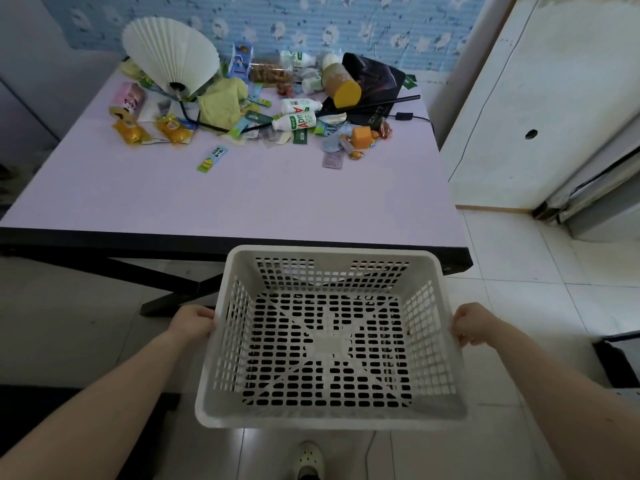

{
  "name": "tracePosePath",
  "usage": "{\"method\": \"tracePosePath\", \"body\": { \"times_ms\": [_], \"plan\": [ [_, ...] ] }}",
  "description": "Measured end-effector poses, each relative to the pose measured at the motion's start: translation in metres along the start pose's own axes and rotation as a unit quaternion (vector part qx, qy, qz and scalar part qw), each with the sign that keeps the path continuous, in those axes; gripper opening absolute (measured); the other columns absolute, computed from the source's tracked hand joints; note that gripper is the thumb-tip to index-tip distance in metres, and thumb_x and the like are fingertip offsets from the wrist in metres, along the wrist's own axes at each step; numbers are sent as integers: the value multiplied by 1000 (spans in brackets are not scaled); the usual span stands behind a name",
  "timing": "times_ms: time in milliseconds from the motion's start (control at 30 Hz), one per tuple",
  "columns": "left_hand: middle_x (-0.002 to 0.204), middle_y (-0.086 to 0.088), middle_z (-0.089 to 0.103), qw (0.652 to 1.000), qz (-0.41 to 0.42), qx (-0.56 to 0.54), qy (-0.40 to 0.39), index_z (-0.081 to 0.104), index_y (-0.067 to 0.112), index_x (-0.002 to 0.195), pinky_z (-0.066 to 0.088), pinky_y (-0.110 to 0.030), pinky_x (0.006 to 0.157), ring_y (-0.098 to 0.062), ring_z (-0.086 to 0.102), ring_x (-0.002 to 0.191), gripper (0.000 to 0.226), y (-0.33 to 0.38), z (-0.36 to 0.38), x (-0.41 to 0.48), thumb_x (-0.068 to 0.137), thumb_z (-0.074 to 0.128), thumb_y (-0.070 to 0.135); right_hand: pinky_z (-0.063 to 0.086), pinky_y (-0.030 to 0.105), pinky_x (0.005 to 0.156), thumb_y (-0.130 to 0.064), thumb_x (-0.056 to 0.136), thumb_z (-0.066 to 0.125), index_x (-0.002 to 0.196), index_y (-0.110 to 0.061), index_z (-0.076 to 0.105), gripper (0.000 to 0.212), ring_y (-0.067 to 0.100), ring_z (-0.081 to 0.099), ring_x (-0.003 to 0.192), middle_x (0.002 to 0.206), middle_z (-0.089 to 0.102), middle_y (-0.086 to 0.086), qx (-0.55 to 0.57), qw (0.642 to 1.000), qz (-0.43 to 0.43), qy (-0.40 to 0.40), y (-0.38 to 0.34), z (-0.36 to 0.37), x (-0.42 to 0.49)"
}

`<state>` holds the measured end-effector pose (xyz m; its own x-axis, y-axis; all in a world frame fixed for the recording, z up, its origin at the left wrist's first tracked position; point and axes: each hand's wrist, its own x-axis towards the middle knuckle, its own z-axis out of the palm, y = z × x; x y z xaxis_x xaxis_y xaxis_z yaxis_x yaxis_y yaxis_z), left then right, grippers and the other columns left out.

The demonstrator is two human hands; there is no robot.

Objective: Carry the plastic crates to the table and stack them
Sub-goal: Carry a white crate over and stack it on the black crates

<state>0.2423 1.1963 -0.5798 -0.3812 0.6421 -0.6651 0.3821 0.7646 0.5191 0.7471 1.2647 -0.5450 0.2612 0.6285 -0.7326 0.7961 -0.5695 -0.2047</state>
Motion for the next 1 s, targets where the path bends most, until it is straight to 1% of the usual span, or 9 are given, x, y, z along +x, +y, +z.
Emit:
{"method": "tracePosePath", "body": {
  "times_ms": [67, 100, 200, 333, 433, 500, 567, 767, 1000],
  "plan": [
    [90, -16, 69, 1000, 3, 11, 14, 71, 6, 77, 53, -42, 87, -27, 63, 85, 16, -1, 2, -1, 81, 60, -5, 47, 29, 60, -1, 85, 55, 91, 0, 57, 7, 29, 67, 80, 93, 67, 18, -36, 999, -3, 23, -4, 5, 0],
    [93, -16, 70, 999, 10, 20, 27, 73, 7, 81, 53, -42, 88, -28, 64, 87, 12, -1, 4, -3, 84, 61, 3, 47, 30, 63, -4, 86, 53, 93, 0, 55, 8, 30, 64, 86, 103, 66, 19, -52, 998, -8, 46, -6, 8, -1],
    [100, -16, 67, 998, 22, 15, 64, 67, -2, 110, 46, -37, 88, -32, 62, 97, 35, 5, 12, -19, 94, 56, 26, 47, 36, 78, -13, 91, 48, 111, 0, 47, 23, 34, 54, 101, 125, 47, 21, -69, 992, -38, 100, -15, 19, -9],
    [127, -16, 60, 996, 52, -8, 68, 54, 2, 129, 42, -35, 92, -32, 55, 118, 42, 19, 14, -44, 97, 51, 28, 46, 41, 92, -11, 90, 46, 133, 1, 41, 45, 37, 49, 113, 134, 34, 22, -87, 977, -116, 158, -46, 31, -36],
    [118, -9, 65, 994, 102, 2, 50, 61, 9, 121, 45, -35, 91, -23, 60, 106, 34, 31, -2, -64, 97, 49, 29, 44, 36, 90, -9, 88, 49, 133, -1, 44, 46, 35, 50, 117, 140, 37, 21, -102, 965, -193, 145, -94, 37, -61],
    [110, -1, 65, 989, 137, -3, 62, 63, 13, 116, 47, -34, 90, -19, 61, 104, 30, 40, -21, -81, 96, 49, 30, 44, 34, 91, -10, 88, 50, 132, -5, 46, 44, 33, 51, 117, 144, 31, 17, -114, 951, -257, 128, -137, 47, -80],
    [113, 2, 64, 982, 167, 5, 88, 63, 14, 118, 46, -31, 93, -16, 59, 108, 31, 41, -48, -102, 96, 49, 31, 46, 33, 95, -13, 90, 49, 136, -8, 45, 46, 31, 53, 115, 146, 26, 14, -123, 931, -329, 99, -185, 66, -107],
    [129, -5, 62, 968, 189, -28, 163, 60, 11, 128, 41, -29, 102, -20, 55, 122, 37, 0, -143, -179, 96, 50, 27, 40, 33, 103, -15, 90, 50, 136, -13, 47, 46, 30, 48, 122, 138, 36, 12, -143, 854, -499, 30, -301, 152, -248],
    [130, -5, 63, 942, 185, -28, 280, 60, 13, 127, 40, -24, 94, -20, 57, 120, 35, -128, -248, -310, 93, 51, 20, 43, 35, 101, -16, 85, 56, 131, -14, 53, 46, 29, 50, 118, 129, 44, 11, -167, 745, -645, 9, -335, 257, -459]
  ]
}}
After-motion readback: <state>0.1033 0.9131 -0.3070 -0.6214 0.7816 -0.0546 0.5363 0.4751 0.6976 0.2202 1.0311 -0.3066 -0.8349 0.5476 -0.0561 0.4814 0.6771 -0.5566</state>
